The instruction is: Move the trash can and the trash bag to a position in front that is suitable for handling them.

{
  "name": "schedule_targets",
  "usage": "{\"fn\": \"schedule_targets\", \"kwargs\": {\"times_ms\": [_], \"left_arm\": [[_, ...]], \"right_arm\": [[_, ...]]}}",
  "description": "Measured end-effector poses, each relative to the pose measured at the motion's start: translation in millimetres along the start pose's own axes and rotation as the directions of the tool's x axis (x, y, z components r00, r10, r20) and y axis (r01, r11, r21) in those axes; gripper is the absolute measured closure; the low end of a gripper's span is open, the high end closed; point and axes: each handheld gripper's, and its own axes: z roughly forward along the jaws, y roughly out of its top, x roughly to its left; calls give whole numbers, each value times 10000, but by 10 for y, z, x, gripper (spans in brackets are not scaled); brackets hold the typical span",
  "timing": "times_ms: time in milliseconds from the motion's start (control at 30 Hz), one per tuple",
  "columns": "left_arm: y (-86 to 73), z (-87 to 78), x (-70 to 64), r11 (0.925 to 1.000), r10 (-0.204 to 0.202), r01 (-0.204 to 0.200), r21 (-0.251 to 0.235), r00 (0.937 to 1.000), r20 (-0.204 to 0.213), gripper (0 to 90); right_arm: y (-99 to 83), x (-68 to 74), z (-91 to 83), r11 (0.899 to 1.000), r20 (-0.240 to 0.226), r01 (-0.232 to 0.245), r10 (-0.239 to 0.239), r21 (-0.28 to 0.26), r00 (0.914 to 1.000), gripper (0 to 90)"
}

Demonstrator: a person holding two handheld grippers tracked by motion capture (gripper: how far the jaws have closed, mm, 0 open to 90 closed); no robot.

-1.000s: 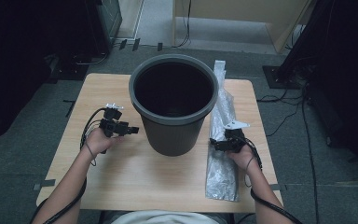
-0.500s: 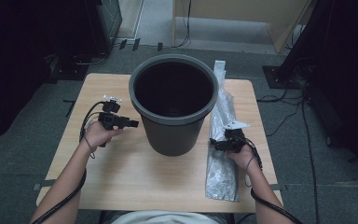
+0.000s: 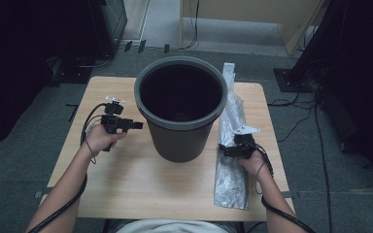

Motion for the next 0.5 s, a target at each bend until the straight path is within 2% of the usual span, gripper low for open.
{"fn": "schedule_targets", "kwargs": {"times_ms": [67, 133, 233, 367, 500], "left_arm": [[-3, 2, -1, 9999, 159, -159, 16, 9999, -22, 359], [-13, 11, -10, 9984, 541, -544, -133, 9983, -219, 342], [3, 3, -15, 9962, 866, -868, -58, 9958, -306, 354], [43, -27, -38, 9955, 944, -944, -89, 9955, -6, 353], [96, -82, -40, 9959, 882, -880, -228, 9961, 54, 352]], "right_arm": [[-1, 2, -1, 10000, 0, -2, 2, -6, 10000, 133], [-3, 4, -2, 10000, 5, -5, 5, -11, 10000, 133], [-3, 4, -2, 10000, 9, -4, 4, -15, 10000, 133], [-3, 4, -2, 10000, 10, -5, 5, -14, 10000, 133], [-3, 4, -2, 10000, 11, -4, 4, -14, 10000, 133]]}}
